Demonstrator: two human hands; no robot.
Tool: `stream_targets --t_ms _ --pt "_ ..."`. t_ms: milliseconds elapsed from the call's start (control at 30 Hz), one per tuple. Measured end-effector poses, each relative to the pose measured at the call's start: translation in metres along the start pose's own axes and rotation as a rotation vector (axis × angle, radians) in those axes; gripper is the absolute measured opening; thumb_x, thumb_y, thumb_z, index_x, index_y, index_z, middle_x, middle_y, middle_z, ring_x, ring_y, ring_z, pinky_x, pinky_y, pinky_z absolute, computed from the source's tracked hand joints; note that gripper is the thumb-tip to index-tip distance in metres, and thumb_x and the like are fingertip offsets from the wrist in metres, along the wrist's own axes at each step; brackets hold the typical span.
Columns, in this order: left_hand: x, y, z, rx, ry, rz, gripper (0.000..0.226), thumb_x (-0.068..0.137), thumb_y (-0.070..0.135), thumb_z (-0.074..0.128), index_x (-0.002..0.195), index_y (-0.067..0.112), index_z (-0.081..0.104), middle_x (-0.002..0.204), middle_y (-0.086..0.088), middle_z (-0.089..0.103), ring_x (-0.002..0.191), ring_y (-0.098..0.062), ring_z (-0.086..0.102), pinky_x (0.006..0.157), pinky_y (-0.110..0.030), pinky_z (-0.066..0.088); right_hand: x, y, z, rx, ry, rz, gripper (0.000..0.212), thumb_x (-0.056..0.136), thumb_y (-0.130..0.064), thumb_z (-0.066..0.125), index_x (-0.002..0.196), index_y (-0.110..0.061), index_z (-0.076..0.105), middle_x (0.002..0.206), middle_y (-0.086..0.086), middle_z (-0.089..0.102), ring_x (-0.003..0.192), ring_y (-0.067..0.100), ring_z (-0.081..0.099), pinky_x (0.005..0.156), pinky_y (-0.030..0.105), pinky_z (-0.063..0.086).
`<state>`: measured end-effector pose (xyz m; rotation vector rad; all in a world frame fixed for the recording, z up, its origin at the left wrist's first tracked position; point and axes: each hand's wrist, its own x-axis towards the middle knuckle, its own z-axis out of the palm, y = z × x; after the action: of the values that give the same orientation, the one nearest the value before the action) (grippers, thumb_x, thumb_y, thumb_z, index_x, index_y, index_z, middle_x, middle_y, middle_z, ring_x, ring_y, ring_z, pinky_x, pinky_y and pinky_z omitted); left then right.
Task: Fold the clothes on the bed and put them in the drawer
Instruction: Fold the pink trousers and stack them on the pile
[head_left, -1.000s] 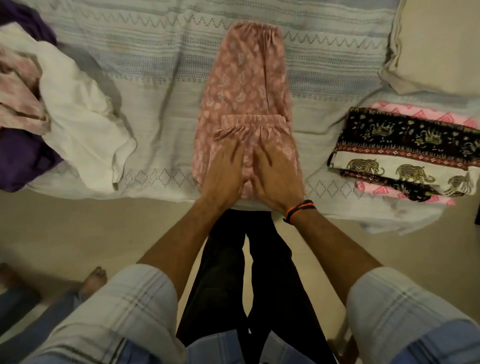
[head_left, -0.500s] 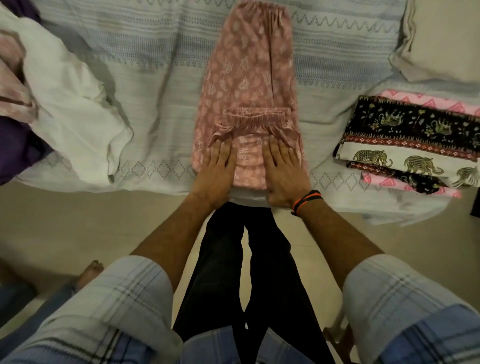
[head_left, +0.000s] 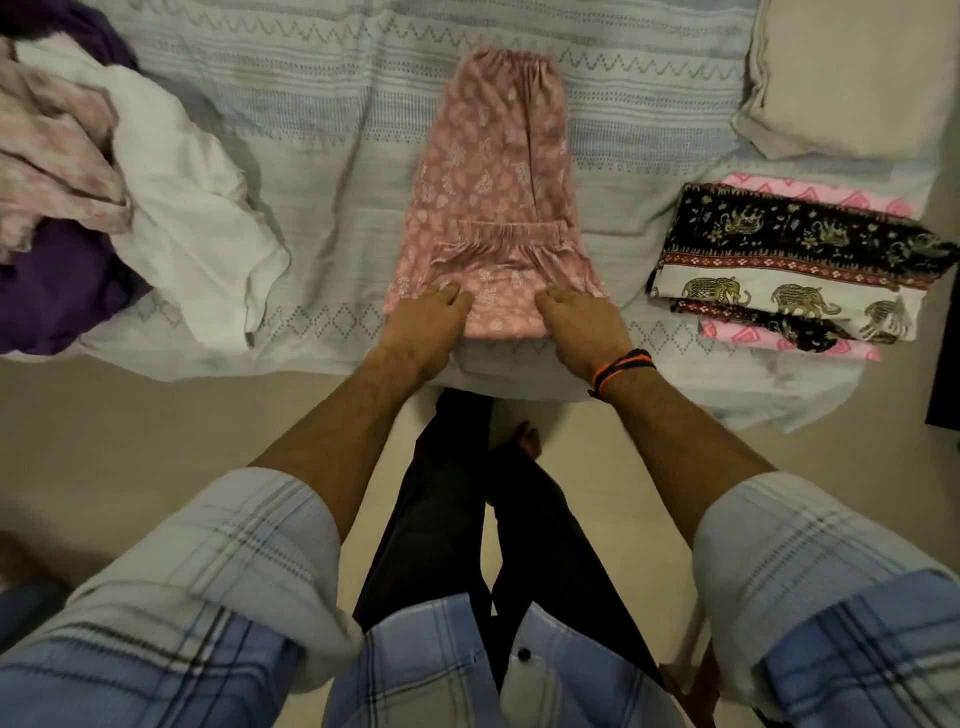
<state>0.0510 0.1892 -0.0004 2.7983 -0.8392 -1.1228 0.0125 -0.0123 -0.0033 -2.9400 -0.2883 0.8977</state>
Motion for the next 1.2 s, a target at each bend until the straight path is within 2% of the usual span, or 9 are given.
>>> stream_targets --t_ms 67,200,333,467,667,867,933,1067,1200 --pt "-0.013 0.007 -0.005 -0.031 -0.004 -0.013 0.068 0.085 -0.004 0.054 0.147 0.012 0.032 0.149 -0.011 0.037 0.133 -0.033 0.042 0.099 -0.049 0.046 -0.012 -0.001 -0.007 -0.016 -0.022 0.020 0.035 0.089 0.002 0.047 0.122 -0.007 0.053 0.123 0.013 0.059 0.109 0.035 0.060 0.075 0.041 0.047" --pt "-0.039 0.021 -0.007 -0.065 -0.012 -0.055 0.054 0.084 0.000 0.056 0.134 0.017 0.047 0.134 -0.009 0.053 0.121 -0.032 0.053 0.094 -0.046 0.047 -0.038 -0.002 -0.012 -0.032 -0.071 0.054 0.028 0.090 -0.006 0.053 0.117 -0.012 0.060 0.117 0.014 0.063 0.108 0.036 0.061 0.080 0.041 0.049" --pt "-0.070 0.041 -0.002 -0.045 -0.010 -0.095 0.046 0.086 0.006 0.057 0.130 0.016 0.049 0.129 -0.011 0.056 0.117 -0.031 0.055 0.088 -0.041 0.046 -0.073 -0.006 -0.014 -0.029 -0.072 0.078 0.036 0.091 -0.011 0.054 0.126 -0.015 0.061 0.125 0.017 0.058 0.109 0.038 0.059 0.088 0.044 0.049" --pt "-0.091 0.058 0.003 -0.070 0.031 -0.137 0.038 0.087 0.009 0.057 0.125 0.015 0.053 0.125 -0.012 0.058 0.114 -0.032 0.056 0.088 -0.041 0.046 -0.097 -0.007 -0.010 0.004 -0.026 0.084 0.035 0.091 -0.010 0.053 0.124 -0.014 0.063 0.121 0.017 0.059 0.108 0.038 0.060 0.089 0.044 0.050" --pt "-0.111 0.071 0.005 -0.117 0.109 -0.211 0.038 0.086 0.007 0.054 0.123 0.015 0.056 0.121 -0.016 0.058 0.110 -0.035 0.057 0.088 -0.041 0.047 -0.116 -0.001 -0.010 0.068 0.039 0.075 0.025 0.090 -0.013 0.054 0.111 -0.013 0.066 0.109 0.017 0.065 0.100 0.038 0.062 0.082 0.043 0.051" --pt "-0.107 0.058 -0.016 -0.349 0.297 -0.310 0.035 0.085 0.016 0.054 0.119 0.014 0.062 0.115 -0.018 0.063 0.105 -0.039 0.059 0.086 -0.042 0.050 -0.108 0.011 -0.036 0.244 0.149 0.087 0.010 0.088 -0.023 0.061 0.090 -0.014 0.064 0.092 0.014 0.068 0.086 0.037 0.063 0.071 0.040 0.052" --pt "-0.100 0.051 -0.026 -0.470 0.367 -0.343 0.033 0.084 0.016 0.056 0.115 0.012 0.064 0.111 -0.018 0.067 0.101 -0.038 0.061 0.085 -0.040 0.051 -0.100 0.016 -0.051 0.345 0.183 0.122 0.013 0.085 -0.018 0.059 0.094 -0.014 0.068 0.092 0.014 0.069 0.088 0.037 0.063 0.075 0.041 0.053" --pt "-0.080 0.034 -0.050 -0.683 0.508 -0.430 0.035 0.083 0.008 0.051 0.114 0.009 0.066 0.110 -0.018 0.069 0.103 -0.036 0.062 0.087 -0.035 0.048 -0.072 0.024 -0.075 0.539 0.274 0.209 0.036 0.077 -0.009 0.053 0.107 -0.012 0.071 0.100 0.015 0.071 0.094 0.034 0.064 0.085 0.045 0.054" --pt "-0.047 0.011 -0.064 -0.791 0.562 -0.486 0.033 0.088 0.007 0.048 0.117 0.005 0.064 0.113 -0.014 0.068 0.106 -0.030 0.062 0.085 -0.030 0.046 -0.034 0.032 -0.086 0.622 0.318 0.303 0.039 0.075 -0.006 0.050 0.109 -0.012 0.069 0.105 0.013 0.071 0.098 0.032 0.065 0.086 0.041 0.054"
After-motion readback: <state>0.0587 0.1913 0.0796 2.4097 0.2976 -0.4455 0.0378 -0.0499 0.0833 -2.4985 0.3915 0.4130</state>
